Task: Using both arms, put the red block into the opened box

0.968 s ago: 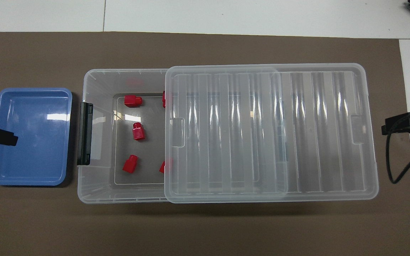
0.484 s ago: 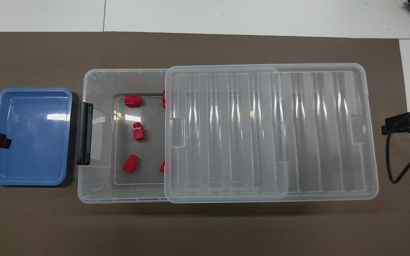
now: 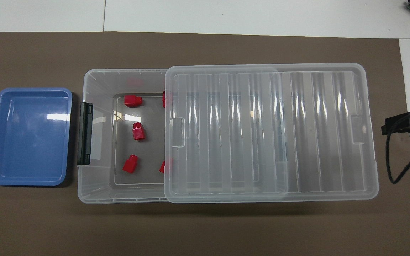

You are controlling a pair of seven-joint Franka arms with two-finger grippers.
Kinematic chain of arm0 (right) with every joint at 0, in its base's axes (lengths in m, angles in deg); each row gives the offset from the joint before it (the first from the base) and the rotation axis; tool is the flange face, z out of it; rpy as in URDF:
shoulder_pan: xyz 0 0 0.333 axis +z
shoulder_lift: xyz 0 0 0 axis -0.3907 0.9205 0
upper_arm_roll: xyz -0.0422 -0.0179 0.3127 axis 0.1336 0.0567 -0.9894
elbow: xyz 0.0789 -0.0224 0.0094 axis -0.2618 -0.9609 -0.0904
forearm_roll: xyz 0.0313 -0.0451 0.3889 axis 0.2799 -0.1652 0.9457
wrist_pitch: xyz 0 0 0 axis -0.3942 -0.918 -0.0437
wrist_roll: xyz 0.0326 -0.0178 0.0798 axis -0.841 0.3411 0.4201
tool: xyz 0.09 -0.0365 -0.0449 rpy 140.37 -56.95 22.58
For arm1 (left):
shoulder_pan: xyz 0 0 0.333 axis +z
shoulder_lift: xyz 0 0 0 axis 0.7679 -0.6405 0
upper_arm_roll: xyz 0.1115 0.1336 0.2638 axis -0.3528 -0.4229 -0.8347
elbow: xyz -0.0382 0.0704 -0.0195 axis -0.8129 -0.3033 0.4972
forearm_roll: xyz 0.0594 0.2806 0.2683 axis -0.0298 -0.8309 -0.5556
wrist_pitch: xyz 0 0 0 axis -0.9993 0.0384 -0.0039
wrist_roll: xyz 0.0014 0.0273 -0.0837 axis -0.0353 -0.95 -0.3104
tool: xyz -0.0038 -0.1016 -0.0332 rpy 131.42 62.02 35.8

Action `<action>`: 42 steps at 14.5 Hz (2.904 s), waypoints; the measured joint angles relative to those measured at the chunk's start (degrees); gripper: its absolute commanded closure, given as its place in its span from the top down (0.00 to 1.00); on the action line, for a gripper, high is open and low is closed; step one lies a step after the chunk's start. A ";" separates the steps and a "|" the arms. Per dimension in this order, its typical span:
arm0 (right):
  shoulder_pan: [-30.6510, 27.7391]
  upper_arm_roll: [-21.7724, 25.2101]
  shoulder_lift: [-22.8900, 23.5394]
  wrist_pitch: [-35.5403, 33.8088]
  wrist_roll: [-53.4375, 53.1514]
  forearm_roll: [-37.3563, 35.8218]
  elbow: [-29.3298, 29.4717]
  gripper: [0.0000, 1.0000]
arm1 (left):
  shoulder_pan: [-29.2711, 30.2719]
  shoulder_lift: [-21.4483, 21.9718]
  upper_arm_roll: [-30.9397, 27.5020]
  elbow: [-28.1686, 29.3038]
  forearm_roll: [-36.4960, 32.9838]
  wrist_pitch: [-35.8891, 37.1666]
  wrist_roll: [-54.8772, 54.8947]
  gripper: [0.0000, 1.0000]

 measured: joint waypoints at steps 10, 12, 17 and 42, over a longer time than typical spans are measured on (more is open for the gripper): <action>-2.61 0.77 1.69 15.97 12.29 -4.92 -5.99 0.00 | -0.01 0.73 -0.04 -0.01 -2.51 -0.01 5.81 1.00; -3.49 0.79 2.92 20.79 14.13 -6.10 -8.42 0.00 | 0.00 0.76 -0.11 -0.01 -2.67 -0.01 5.99 1.00; -4.51 0.69 7.51 28.89 15.06 -8.00 -11.00 0.00 | -0.02 0.86 -0.14 -0.09 -2.71 -0.21 6.08 1.00; 10.60 -0.26 8.86 29.18 -0.25 -1.94 -12.03 0.00 | -1.44 0.86 0.50 0.00 -2.76 -1.45 -3.35 1.00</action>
